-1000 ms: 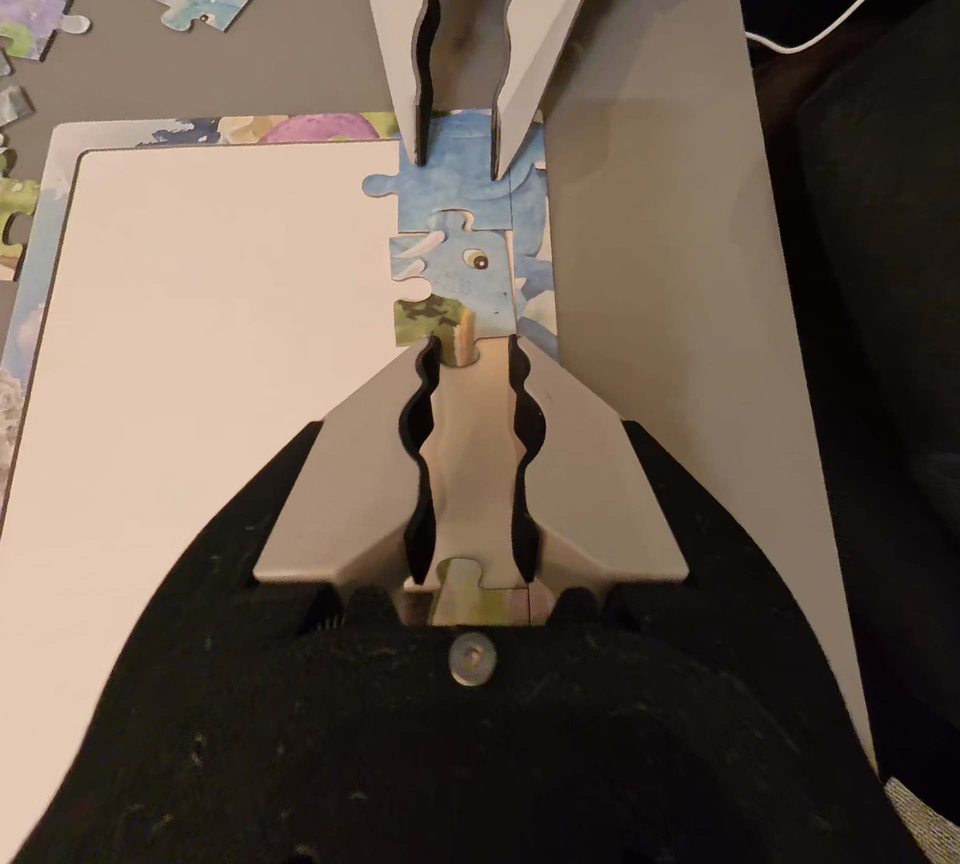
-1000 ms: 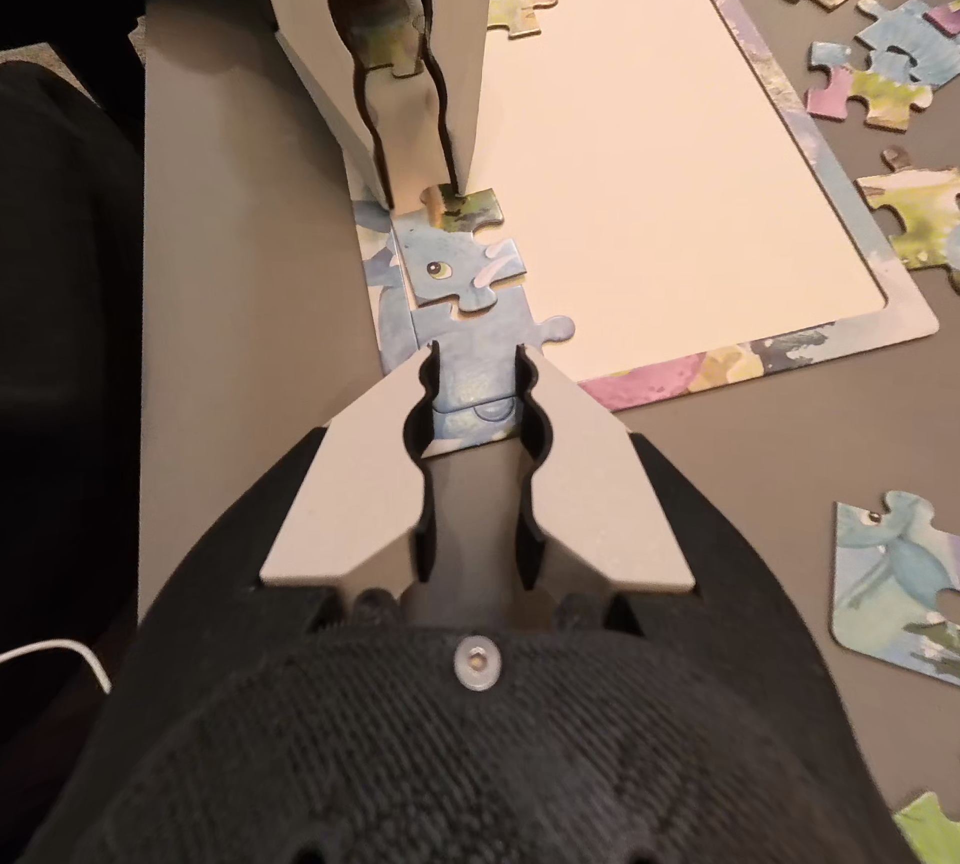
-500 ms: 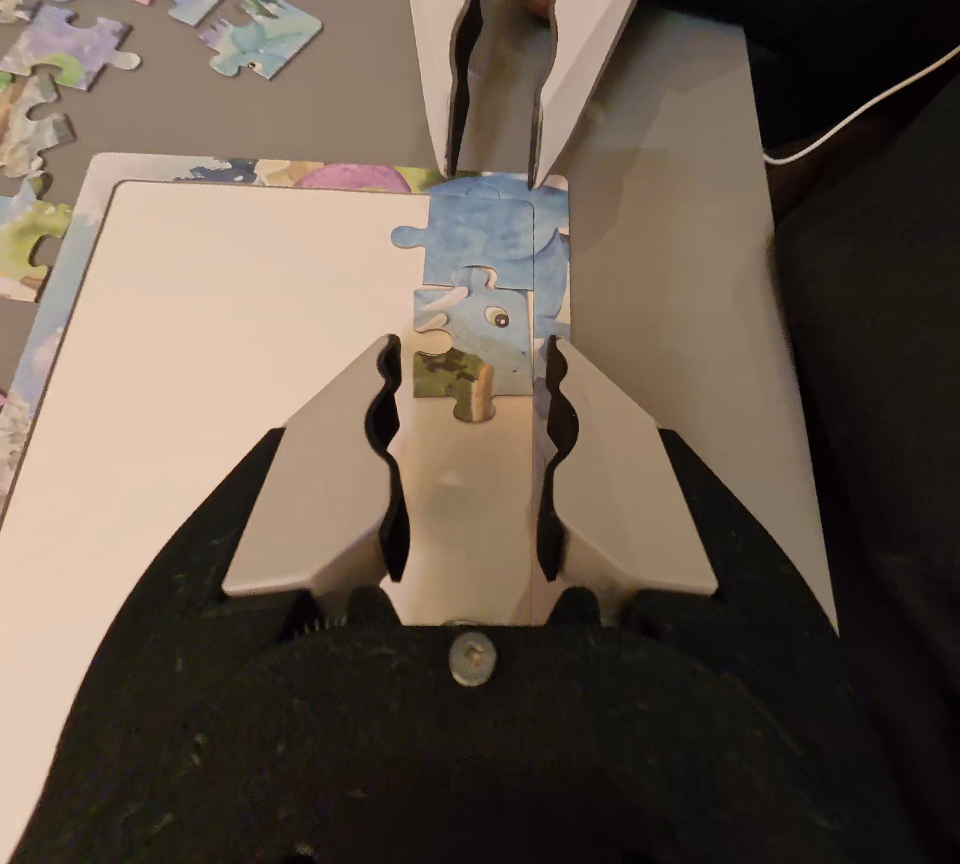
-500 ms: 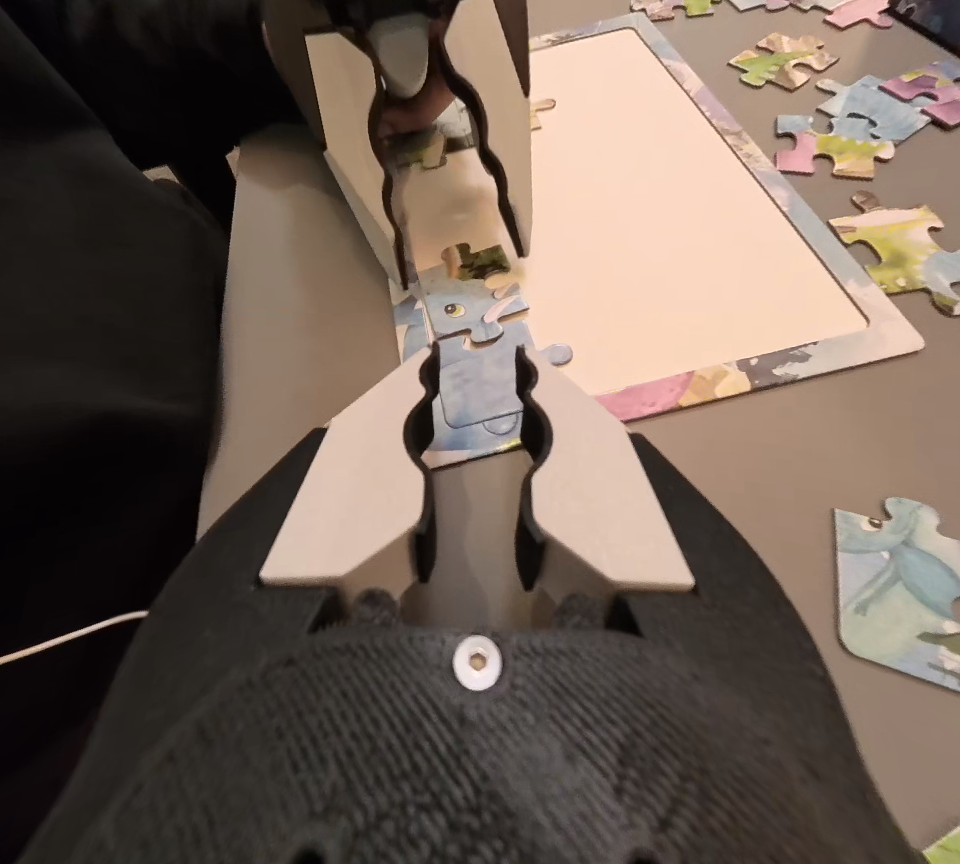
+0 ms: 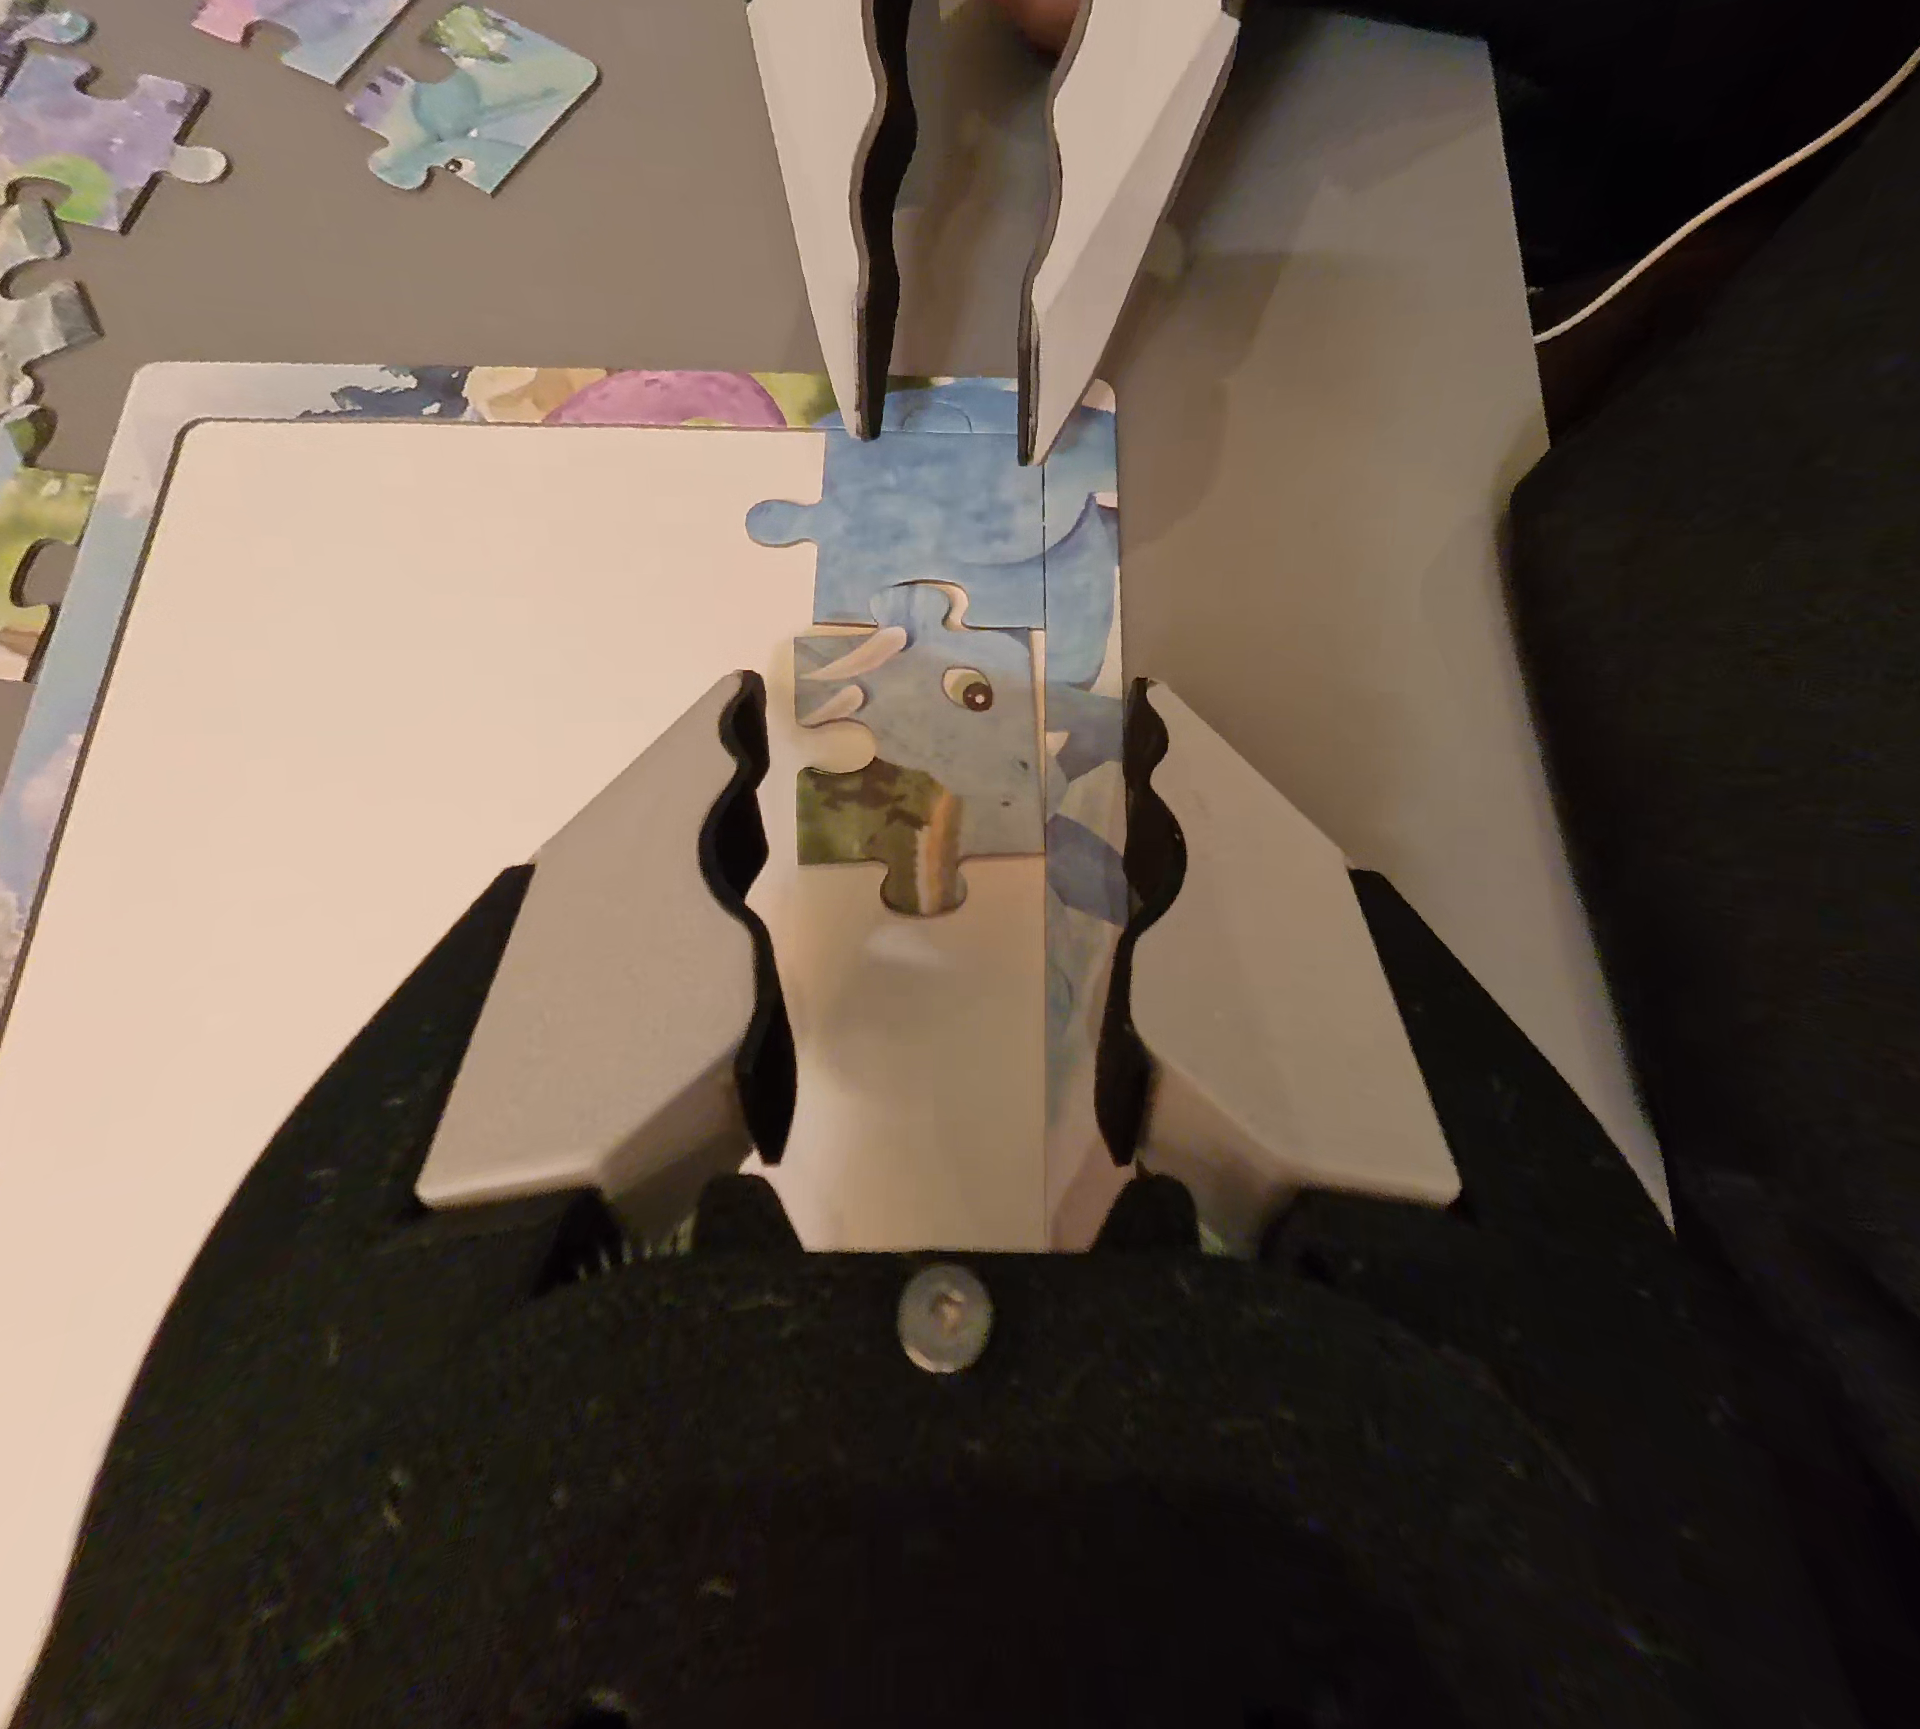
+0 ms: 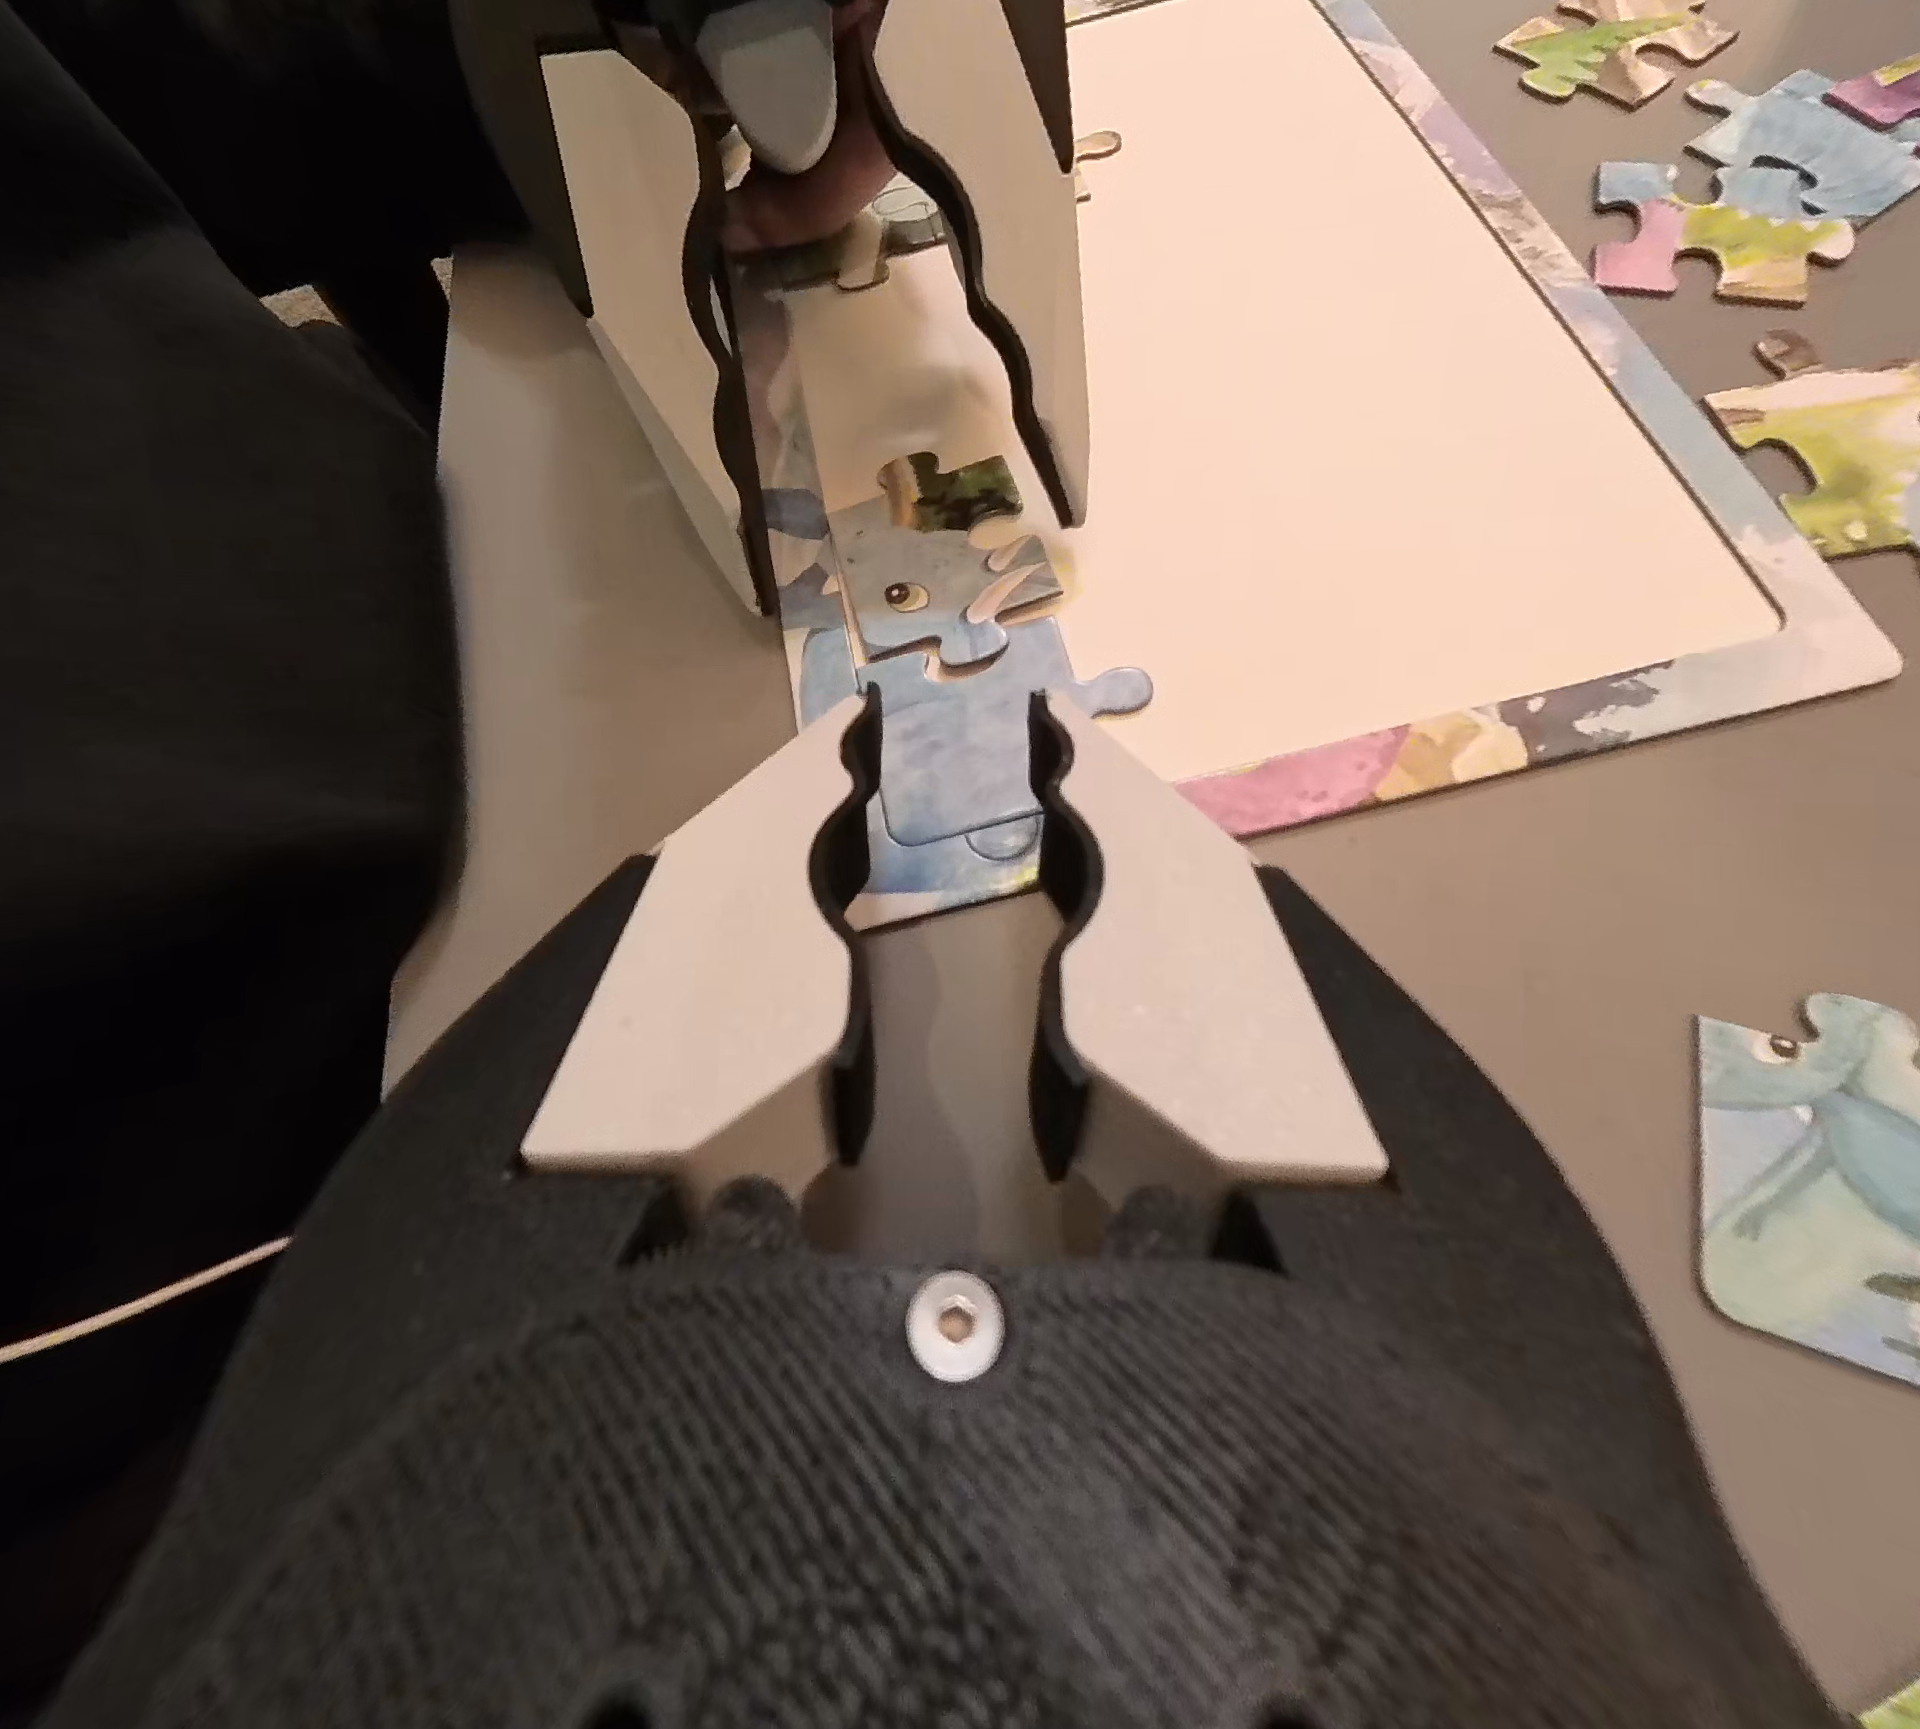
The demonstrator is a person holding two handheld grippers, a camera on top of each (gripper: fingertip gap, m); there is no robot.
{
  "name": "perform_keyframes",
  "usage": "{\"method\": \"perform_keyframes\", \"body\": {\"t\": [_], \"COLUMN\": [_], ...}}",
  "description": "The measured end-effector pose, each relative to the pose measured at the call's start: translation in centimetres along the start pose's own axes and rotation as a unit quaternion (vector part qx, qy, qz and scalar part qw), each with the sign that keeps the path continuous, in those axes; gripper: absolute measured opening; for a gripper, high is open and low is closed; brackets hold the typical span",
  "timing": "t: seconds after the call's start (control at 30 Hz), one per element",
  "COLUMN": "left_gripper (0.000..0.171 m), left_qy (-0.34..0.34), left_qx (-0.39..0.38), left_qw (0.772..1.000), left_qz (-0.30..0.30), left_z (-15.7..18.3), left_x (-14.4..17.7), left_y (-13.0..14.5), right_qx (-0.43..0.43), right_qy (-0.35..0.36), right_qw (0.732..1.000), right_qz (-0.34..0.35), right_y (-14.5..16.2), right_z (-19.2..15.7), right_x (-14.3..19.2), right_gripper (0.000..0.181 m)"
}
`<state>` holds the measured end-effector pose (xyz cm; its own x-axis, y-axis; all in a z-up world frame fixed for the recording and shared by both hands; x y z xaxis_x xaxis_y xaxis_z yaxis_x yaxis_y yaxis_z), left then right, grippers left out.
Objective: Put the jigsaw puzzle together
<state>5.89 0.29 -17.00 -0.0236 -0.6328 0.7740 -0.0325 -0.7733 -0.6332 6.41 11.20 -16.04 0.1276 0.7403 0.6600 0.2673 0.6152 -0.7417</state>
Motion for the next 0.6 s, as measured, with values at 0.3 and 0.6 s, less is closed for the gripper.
{"method": "perform_keyframes", "body": {"t": [0.3,0.6], "left_gripper": [0.067,0.067], "left_qy": [-0.011,-0.014], "left_qx": [-0.012,-0.015], "left_qw": [1.000,1.000], "left_qz": [-0.016,-0.019], "left_z": [0.18,0.23], "left_x": [-0.36,-0.43], "left_y": [0.17,0.21], "right_qx": [0.000,0.001], "right_qy": [0.001,0.009], "right_qw": [1.000,1.000], "right_qz": [-0.002,-0.004], "right_y": [0.01,0.05], "right_z": [0.01,0.08], "right_x": [-0.04,-0.10], "right_gripper": [0.026,0.026]}}
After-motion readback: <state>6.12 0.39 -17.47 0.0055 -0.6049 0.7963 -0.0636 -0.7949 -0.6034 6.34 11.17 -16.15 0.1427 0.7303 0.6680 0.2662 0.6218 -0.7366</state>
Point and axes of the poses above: each gripper's, where its closed fingertips meet, x back along the fingers, y out of its underside, z = x × y across the jaws, the point moved 5 cm from there along x, back along the fingers, and after that the axes turned 8 degrees about -z, right-handed, at the moved point
